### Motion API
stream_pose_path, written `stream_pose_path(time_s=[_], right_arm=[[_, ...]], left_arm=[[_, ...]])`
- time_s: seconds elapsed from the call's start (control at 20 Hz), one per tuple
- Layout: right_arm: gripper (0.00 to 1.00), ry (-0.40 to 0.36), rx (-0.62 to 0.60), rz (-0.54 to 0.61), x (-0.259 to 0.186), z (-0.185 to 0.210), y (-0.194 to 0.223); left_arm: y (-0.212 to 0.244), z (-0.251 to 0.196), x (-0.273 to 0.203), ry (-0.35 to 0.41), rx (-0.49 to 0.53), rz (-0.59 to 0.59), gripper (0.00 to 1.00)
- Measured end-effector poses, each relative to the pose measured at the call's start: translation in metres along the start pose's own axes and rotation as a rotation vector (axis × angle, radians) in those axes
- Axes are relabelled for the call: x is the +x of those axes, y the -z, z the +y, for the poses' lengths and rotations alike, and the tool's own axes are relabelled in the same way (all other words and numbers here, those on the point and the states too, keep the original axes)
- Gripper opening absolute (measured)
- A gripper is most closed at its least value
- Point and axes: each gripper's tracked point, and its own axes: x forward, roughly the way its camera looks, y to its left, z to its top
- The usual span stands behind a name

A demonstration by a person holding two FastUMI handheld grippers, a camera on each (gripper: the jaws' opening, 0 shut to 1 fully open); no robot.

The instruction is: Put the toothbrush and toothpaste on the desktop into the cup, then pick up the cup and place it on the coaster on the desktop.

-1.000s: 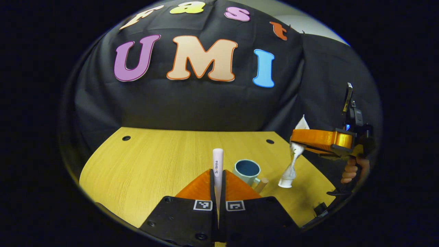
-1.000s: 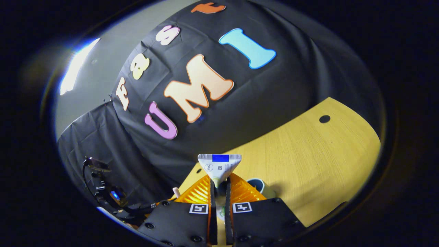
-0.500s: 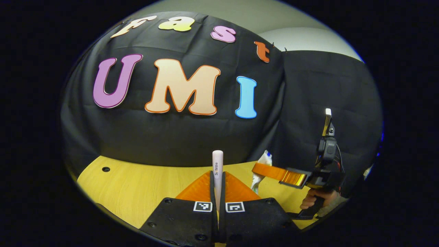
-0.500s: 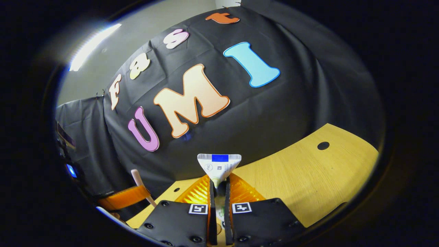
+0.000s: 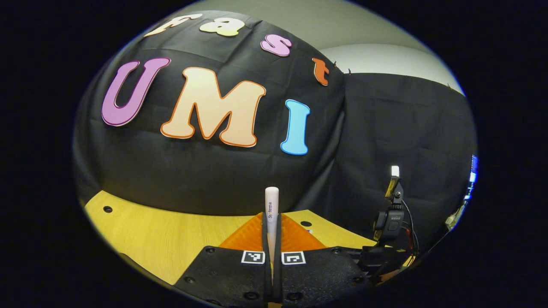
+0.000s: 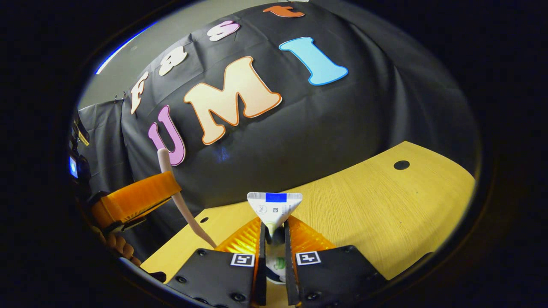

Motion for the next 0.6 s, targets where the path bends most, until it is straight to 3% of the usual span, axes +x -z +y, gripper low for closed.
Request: stream_pose_path(time_s=[0.05,0.1,0.2,0.3,0.35,0.6], right_arm=[[0.24,0.011,0.001,0.014,0.0,-0.002,0.005],[0.21,0.019,-0.01,0.016,-0.003,-0.005,0.007],[0.68,0.034,-0.018,-0.017,-0.011,-0.006,-0.003],[0.77,0.072,-0.021,-0.075,-0.023,-0.015,-0.023],[0.99,0.089,-0.024,-0.104,-0.028,-0.02,-0.033],[0.98,0.203,-0.023,-0.188,-0.077,-0.058,-0.067]], left_arm=[[0.001,0.001,0.001,0.006,-0.003,-0.001,0.0],[0.003,0.003,0.002,0.007,-0.004,-0.005,0.0],[0.006,0.006,0.004,0.013,-0.008,-0.004,0.0],[0.006,0.006,0.005,0.019,-0.017,-0.013,0.0],[0.005,0.004,0.007,0.026,-0.024,-0.018,0.0],[0.006,-0.007,0.02,0.063,-0.049,-0.05,0.0]])
